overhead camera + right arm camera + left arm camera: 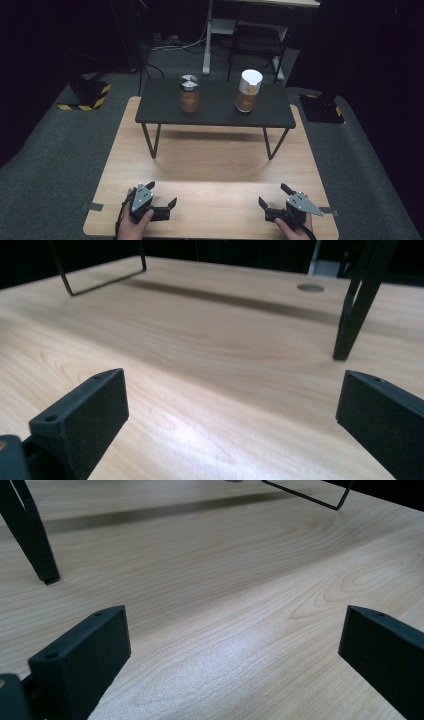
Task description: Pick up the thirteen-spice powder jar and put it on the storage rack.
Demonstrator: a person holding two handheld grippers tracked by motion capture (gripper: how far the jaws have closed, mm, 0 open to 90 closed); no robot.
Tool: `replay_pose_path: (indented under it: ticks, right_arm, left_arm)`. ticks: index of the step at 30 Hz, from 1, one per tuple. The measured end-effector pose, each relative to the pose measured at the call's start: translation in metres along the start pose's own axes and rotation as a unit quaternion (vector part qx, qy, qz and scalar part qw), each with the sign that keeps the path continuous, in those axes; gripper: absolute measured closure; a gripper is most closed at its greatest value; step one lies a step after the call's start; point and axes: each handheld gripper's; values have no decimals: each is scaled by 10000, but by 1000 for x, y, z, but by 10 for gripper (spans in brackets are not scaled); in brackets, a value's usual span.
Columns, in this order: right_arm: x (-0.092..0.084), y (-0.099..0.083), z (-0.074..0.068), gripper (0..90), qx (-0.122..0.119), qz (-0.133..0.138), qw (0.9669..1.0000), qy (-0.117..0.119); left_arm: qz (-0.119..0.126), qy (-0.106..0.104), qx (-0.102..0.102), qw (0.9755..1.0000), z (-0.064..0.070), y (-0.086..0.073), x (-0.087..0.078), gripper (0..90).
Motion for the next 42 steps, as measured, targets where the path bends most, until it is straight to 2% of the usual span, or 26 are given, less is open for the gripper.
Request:
replay_pose_path:
  ticks: [5, 8, 9, 12, 13, 17, 28, 32, 34, 42]
  right_arm:
    - [0, 1, 3, 0, 68, -269, 9996, -49]
    - [-1, 3, 3, 0, 52, -322, 9994, -69]
    - [-2, 4, 3, 0, -16, -374, 9993, -95]
    - [-2, 6, 3, 0, -14, -466, 9989, -99]
    - [-1, 9, 4, 1, 13, -541, 9985, -86]
    - [0, 11, 6, 1, 24, -605, 9981, -62]
    - [1, 13, 10, 1, -71, -661, 9977, 117]
    - [5, 17, 9, 3, -174, -769, 9967, 164]
    - [5, 16, 7, 2, -237, -760, 9967, 142]
    - [6, 18, 5, 2, -215, -817, 9964, 95]
  left_arm:
    - [-96, -31, 53, 9999, 1, 4, 3, 6]
    - [-145, -39, 123, 9998, 3, 6, 5, 6]
    - [-219, -35, 224, 9995, 6, 9, 7, 6]
    - [-284, -4, 323, 9991, 10, 12, 9, 6]
    - [-369, 30, 460, 9983, 14, 15, 11, 6]
    - [-406, 56, 547, 9977, 16, 16, 11, 6]
    - [-298, 141, 557, 9979, 22, 12, 8, 6]
    - [-350, 147, 659, 9971, 26, 13, 9, 6]
    - [-351, 135, 699, 9968, 27, 13, 8, 6]
    - [-356, -30, 706, 9969, 22, 13, 6, 7]
Point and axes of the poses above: each handheld gripper's, and its own axes: x roughly forward along the jaws, y roughly out of its top, z roughly to its right, and after that the axes turned 5 degrees about x, right-handed
